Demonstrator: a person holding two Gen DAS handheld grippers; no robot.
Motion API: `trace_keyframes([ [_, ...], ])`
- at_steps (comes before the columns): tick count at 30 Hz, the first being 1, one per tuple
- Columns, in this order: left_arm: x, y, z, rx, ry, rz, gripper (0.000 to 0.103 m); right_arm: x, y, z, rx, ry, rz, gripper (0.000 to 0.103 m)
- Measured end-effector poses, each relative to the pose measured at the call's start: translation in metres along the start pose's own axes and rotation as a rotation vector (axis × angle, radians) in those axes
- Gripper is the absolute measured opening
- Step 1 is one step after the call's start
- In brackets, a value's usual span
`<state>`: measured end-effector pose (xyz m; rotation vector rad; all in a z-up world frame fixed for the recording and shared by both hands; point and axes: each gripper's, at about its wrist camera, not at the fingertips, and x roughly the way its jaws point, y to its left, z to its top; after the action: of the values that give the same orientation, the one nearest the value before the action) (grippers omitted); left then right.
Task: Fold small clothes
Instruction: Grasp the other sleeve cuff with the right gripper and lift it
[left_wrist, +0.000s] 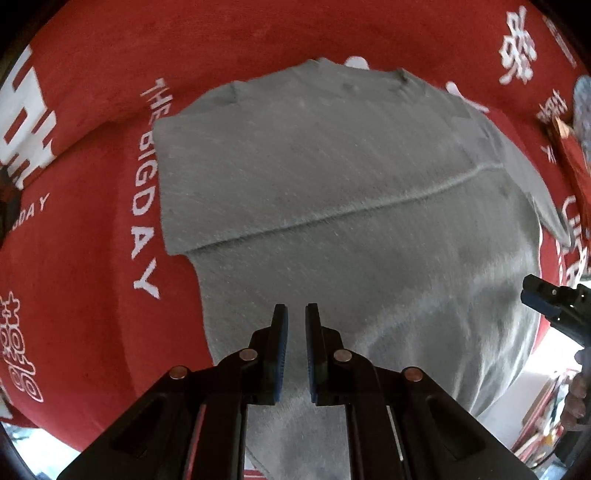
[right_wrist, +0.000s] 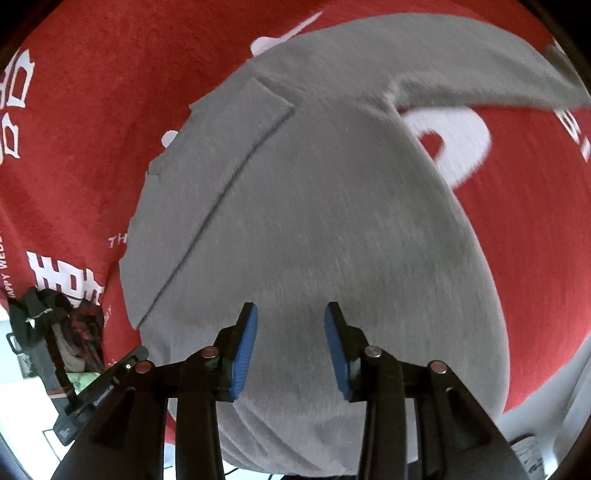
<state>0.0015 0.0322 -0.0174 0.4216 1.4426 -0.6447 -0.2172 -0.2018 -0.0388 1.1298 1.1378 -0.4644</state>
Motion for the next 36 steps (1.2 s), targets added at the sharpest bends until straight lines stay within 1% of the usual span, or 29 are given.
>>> trace_keyframes([
  [1,-0.001,-0.002,-0.002,0.008,0.001,-0.002,0.011,-0.001,-0.003,-0.004,0.013,-0.001,0.003,0.041],
  [2,0.0,-0.004,-0.002,0.016,0.002,-0.004,0.023,-0.003,-0.006,-0.008,0.026,-0.002,0.005,0.041],
  [3,0.001,-0.008,-0.003,0.023,0.004,-0.003,0.047,-0.005,-0.009,-0.012,0.037,-0.004,0.01,0.041],
  [4,0.002,-0.011,-0.003,0.022,0.009,0.008,0.103,-0.007,-0.012,-0.015,0.048,-0.007,0.016,0.041],
  [5,0.0,-0.013,-0.003,0.009,-0.011,0.029,0.101,-0.01,-0.016,-0.018,0.059,-0.012,0.019,0.044],
  [6,0.0,-0.017,-0.003,0.012,-0.015,0.034,0.101,-0.012,-0.019,-0.019,0.065,-0.015,0.018,0.049],
  [7,0.001,-0.021,-0.002,0.019,-0.009,0.027,0.101,-0.014,-0.023,-0.02,0.07,-0.019,0.016,0.052],
  [9,0.001,-0.03,0.0,0.018,-0.008,0.019,0.101,-0.017,-0.032,-0.02,0.079,-0.021,0.012,0.052],
  [13,0.001,-0.051,0.01,0.026,-0.014,0.042,0.101,-0.021,-0.051,-0.013,0.12,-0.005,0.028,0.052],
  [15,0.002,-0.061,0.017,0.018,-0.017,0.046,0.101,-0.026,-0.063,-0.004,0.132,-0.007,0.035,0.052],
  [19,0.007,-0.076,0.03,-0.057,-0.01,0.037,0.101,-0.04,-0.091,0.019,0.169,-0.03,0.046,0.052],
  [21,0.017,-0.085,0.039,-0.088,0.022,0.016,0.101,-0.052,-0.11,0.034,0.2,-0.068,0.046,0.052],
  [23,0.021,-0.098,0.044,-0.091,0.028,0.017,0.101,-0.066,-0.133,0.051,0.234,-0.118,0.05,0.052],
  [25,0.024,-0.117,0.051,-0.075,0.029,0.006,0.101,-0.078,-0.157,0.066,0.278,-0.16,0.053,0.052],
  [28,0.029,-0.145,0.059,-0.034,0.019,0.006,0.101,-0.095,-0.197,0.087,0.375,-0.225,0.062,0.052],
  [30,0.034,-0.163,0.065,-0.007,0.016,0.013,0.101,-0.103,-0.226,0.096,0.457,-0.265,0.082,0.052],
  [32,0.039,-0.18,0.072,0.002,0.019,0.005,0.101,-0.108,-0.25,0.104,0.53,-0.302,0.123,0.052],
  [36,0.045,-0.205,0.083,-0.016,0.023,-0.025,0.101,-0.114,-0.276,0.118,0.601,-0.357,0.184,0.052],
])
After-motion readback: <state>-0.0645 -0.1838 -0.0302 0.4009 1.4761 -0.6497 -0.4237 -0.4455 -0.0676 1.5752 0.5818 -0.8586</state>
